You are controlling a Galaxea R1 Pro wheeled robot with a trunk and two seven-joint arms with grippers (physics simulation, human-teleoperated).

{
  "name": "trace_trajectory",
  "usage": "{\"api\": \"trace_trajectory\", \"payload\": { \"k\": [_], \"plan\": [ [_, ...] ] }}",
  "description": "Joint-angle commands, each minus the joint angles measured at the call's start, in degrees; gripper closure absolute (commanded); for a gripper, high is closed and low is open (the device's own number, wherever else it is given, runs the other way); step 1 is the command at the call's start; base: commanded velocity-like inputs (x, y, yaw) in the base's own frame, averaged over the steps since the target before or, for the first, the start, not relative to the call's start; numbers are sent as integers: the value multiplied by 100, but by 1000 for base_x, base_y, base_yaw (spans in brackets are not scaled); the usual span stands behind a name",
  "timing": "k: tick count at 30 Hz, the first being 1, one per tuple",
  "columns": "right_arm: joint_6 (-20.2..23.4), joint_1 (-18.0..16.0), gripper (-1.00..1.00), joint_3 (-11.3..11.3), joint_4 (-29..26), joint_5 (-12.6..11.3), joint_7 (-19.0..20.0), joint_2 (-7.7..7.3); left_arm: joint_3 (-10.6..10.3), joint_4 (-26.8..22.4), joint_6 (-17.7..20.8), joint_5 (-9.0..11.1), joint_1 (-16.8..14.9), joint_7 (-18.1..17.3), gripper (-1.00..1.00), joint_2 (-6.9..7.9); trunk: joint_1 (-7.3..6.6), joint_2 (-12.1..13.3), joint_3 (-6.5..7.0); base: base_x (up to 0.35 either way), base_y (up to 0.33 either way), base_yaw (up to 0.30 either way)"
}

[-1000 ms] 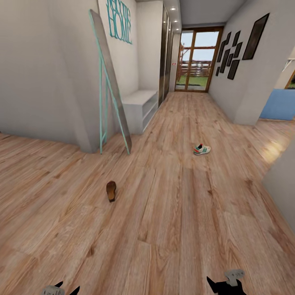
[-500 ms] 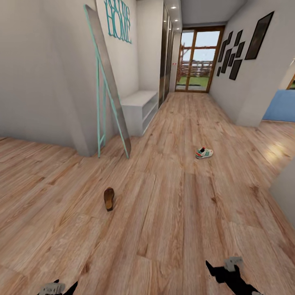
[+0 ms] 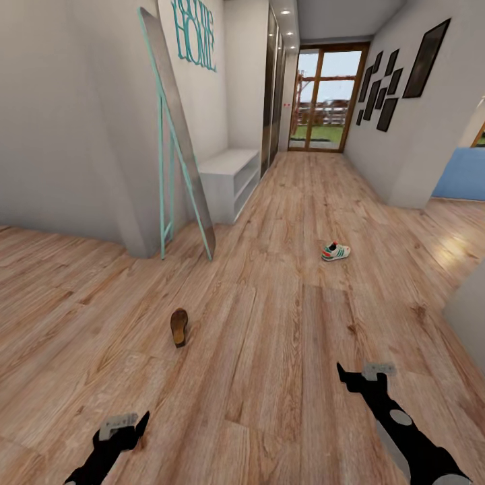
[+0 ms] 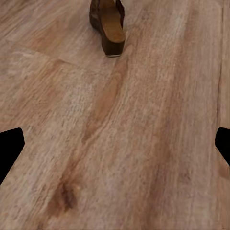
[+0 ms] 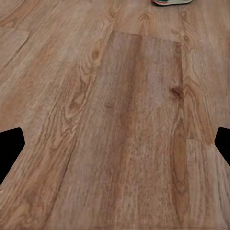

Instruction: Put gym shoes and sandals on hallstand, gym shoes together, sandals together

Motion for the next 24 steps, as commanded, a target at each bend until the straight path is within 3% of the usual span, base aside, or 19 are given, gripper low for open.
{"api": "trace_trajectory", "payload": {
  "k": [1,4,5,8,14,24],
  "plan": [
    [132,-32,-100,25,-67,-62,-2,-12,41,7,-1,-72,-81,88,-100,-54,-1,-2,-6,0,0,0],
    [599,-129,-100,18,-332,-63,-25,-32,0,18,49,-256,-326,621,-100,-226,-1,-2,-6,0,0,0],
    [854,-180,-100,25,-558,-62,-27,-47,-39,30,79,-523,-507,1354,-100,-397,-1,-2,-6,0,0,0],
    [951,-198,-100,36,-651,-55,-24,-48,-67,33,43,-724,-556,1876,-100,-467,-1,-2,-6,0,0,0],
    [973,-203,-100,46,-667,-48,-23,-53,-90,-14,26,-795,-547,2035,-100,-473,-1,-2,-6,72,0,0],
    [986,-204,-100,28,-691,-47,-35,-56,-74,-30,40,-806,-565,2066,-100,-481,-1,-2,-6,296,0,0]
  ]
}}
